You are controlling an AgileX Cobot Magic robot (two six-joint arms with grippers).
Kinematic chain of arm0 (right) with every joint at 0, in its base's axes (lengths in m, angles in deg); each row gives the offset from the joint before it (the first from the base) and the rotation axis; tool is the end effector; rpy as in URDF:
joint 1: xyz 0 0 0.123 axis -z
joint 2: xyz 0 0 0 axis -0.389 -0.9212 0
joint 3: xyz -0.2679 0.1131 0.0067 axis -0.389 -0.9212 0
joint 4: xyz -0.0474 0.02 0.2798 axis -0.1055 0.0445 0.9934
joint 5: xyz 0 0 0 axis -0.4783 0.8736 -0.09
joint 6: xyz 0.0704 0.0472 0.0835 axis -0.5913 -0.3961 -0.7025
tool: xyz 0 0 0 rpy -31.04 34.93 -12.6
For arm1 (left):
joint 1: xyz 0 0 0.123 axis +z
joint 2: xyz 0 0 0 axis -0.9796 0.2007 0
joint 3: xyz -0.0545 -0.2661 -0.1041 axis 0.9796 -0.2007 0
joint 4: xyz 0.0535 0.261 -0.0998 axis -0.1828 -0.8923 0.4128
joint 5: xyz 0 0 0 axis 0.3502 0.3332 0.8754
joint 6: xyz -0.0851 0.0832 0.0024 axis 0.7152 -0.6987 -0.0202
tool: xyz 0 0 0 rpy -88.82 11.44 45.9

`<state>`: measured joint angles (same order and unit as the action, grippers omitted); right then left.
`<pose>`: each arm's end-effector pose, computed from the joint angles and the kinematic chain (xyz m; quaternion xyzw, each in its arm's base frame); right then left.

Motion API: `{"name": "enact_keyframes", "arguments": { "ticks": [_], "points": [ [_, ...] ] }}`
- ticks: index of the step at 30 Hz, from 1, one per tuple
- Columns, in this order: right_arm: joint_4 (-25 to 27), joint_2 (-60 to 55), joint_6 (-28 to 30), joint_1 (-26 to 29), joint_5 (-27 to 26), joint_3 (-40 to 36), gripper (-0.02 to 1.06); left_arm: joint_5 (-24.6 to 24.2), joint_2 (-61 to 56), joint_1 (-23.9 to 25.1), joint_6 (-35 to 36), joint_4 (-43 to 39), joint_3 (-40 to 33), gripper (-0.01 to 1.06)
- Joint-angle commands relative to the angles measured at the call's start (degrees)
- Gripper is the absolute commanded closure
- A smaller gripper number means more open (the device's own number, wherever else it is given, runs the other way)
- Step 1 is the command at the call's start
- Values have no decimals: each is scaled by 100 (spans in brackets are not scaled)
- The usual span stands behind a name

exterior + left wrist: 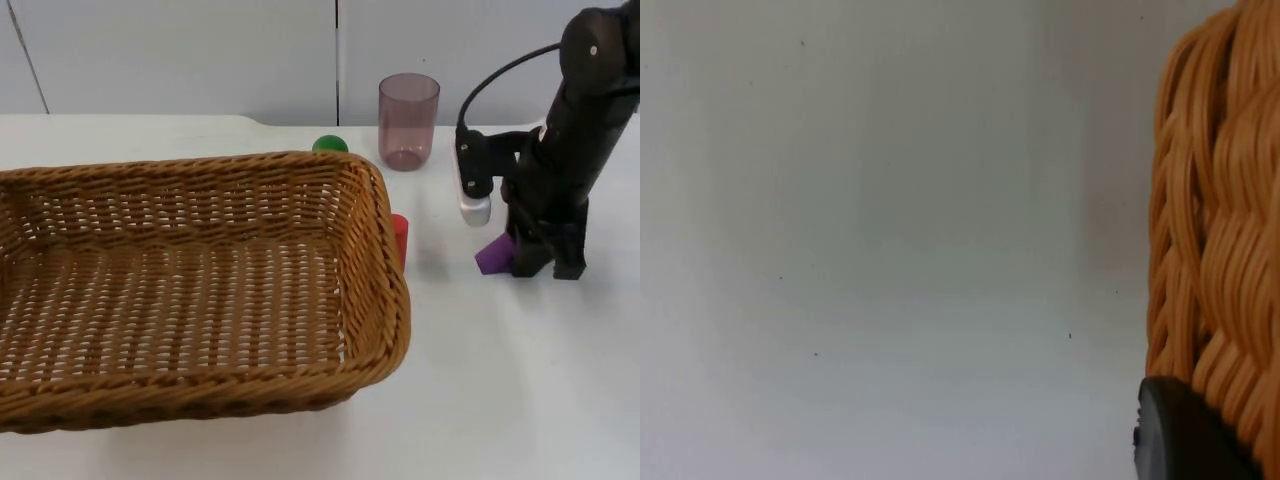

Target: Pick up the basket with the left hand and place the triangular block into the basket with the right hand.

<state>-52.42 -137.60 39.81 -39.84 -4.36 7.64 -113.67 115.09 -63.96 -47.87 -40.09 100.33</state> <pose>0.4698 0.1422 0.0574 -0.6805 0.7255 -0.0487 0.0901 0.2645 0.0137 0.1422 -0.0458 0.9723 -0.2171 0.0736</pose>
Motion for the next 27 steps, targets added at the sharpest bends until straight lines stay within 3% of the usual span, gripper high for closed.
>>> {"name": "enact_keyframes", "arguments": {
  "ticks": [1,2,5,6,7,11,15,21,27],
  "points": [
    [-29,396,-525,-42,669,4,105,-45,-78,22,-13,146,-2,105],
    [-29,396,-525,-42,669,4,105,-45,-78,22,-13,146,-2,105],
    [-29,884,-1629,-42,1304,4,105,-42,-78,22,-13,173,-2,105],
    [-29,1021,-2048,-42,1364,4,105,-42,-78,22,-13,160,-2,105],
    [-29,1021,-2048,-42,1364,4,105,-42,-78,22,-13,160,-2,105],
    [-79,1529,-3673,-19,1586,4,105,-54,-78,22,-13,100,-2,105],
    [-79,1907,-4513,-19,1764,4,105,-54,-78,22,-13,100,-2,105],
    [-43,2641,-5059,-19,2070,-6,105,-54,-78,22,-13,100,-2,105],
    [-20,3368,-5141,-19,2177,-155,105,1,-78,22,-13,102,-2,105]
  ]
}}
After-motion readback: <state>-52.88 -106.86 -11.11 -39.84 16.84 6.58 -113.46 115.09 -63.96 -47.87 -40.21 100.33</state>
